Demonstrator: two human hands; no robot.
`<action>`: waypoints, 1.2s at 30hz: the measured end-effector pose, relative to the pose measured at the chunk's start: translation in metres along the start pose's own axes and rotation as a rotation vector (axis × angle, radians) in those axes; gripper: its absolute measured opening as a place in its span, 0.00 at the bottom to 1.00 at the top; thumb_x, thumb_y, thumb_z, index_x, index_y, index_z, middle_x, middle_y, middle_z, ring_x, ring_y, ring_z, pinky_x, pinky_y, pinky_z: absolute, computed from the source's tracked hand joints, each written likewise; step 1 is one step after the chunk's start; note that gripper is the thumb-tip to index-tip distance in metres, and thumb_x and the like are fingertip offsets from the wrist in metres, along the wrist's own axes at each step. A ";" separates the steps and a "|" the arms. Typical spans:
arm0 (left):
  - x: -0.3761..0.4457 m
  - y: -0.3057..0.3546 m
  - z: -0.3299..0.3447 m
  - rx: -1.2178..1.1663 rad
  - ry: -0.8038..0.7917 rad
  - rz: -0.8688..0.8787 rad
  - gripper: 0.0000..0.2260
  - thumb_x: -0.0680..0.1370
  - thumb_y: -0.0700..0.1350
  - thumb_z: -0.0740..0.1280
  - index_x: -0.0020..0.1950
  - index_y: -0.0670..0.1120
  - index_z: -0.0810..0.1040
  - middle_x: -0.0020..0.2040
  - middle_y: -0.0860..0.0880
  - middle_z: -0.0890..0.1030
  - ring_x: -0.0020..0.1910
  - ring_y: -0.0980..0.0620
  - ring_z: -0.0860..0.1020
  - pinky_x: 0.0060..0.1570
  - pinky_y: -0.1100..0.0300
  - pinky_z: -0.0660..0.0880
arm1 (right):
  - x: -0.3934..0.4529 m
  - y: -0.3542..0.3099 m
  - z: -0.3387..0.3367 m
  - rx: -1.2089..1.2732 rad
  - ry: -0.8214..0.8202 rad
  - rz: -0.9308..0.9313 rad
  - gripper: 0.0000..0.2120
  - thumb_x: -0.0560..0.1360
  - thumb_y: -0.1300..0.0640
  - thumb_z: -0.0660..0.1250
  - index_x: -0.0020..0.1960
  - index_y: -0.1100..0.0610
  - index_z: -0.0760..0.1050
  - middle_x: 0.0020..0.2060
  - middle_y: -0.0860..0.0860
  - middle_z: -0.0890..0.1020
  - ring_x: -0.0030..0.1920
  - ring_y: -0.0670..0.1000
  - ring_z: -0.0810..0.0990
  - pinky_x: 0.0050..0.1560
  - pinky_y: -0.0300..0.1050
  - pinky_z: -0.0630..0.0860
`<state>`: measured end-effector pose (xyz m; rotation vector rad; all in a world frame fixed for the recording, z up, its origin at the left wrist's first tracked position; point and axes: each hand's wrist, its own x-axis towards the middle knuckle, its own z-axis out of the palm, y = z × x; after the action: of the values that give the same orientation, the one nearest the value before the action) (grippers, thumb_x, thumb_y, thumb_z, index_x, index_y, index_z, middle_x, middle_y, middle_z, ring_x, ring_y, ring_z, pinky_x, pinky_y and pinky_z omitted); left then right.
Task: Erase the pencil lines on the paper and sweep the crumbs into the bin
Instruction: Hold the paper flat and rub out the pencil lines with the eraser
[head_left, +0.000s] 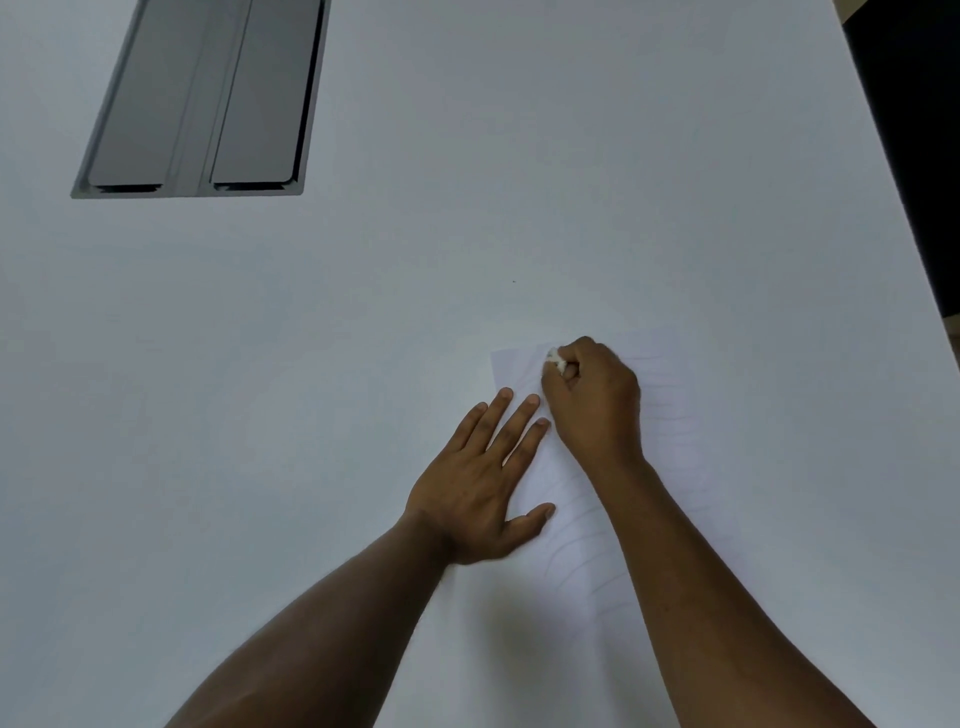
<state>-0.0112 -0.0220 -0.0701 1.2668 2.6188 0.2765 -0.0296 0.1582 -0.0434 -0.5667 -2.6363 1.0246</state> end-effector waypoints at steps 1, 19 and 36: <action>0.000 0.001 -0.001 -0.003 0.008 0.003 0.38 0.83 0.67 0.54 0.85 0.46 0.50 0.85 0.46 0.47 0.84 0.45 0.41 0.82 0.45 0.48 | -0.006 -0.002 0.002 0.020 -0.038 -0.019 0.08 0.76 0.58 0.69 0.39 0.55 0.73 0.33 0.47 0.75 0.33 0.45 0.73 0.35 0.34 0.70; -0.002 0.001 0.001 -0.012 0.037 0.007 0.38 0.82 0.67 0.54 0.85 0.45 0.52 0.85 0.45 0.48 0.84 0.45 0.43 0.82 0.44 0.52 | -0.004 0.008 0.002 -0.029 0.100 0.006 0.05 0.76 0.62 0.68 0.41 0.59 0.76 0.36 0.48 0.74 0.34 0.44 0.70 0.35 0.28 0.61; 0.000 0.001 0.001 -0.016 0.029 0.002 0.37 0.82 0.67 0.53 0.85 0.46 0.53 0.85 0.45 0.48 0.84 0.45 0.42 0.82 0.45 0.51 | -0.001 0.004 0.005 -0.009 0.163 0.088 0.06 0.76 0.61 0.68 0.40 0.59 0.77 0.34 0.49 0.77 0.34 0.45 0.71 0.36 0.37 0.65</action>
<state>-0.0098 -0.0216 -0.0708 1.2690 2.6343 0.3176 -0.0292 0.1575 -0.0497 -0.7418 -2.4943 0.9491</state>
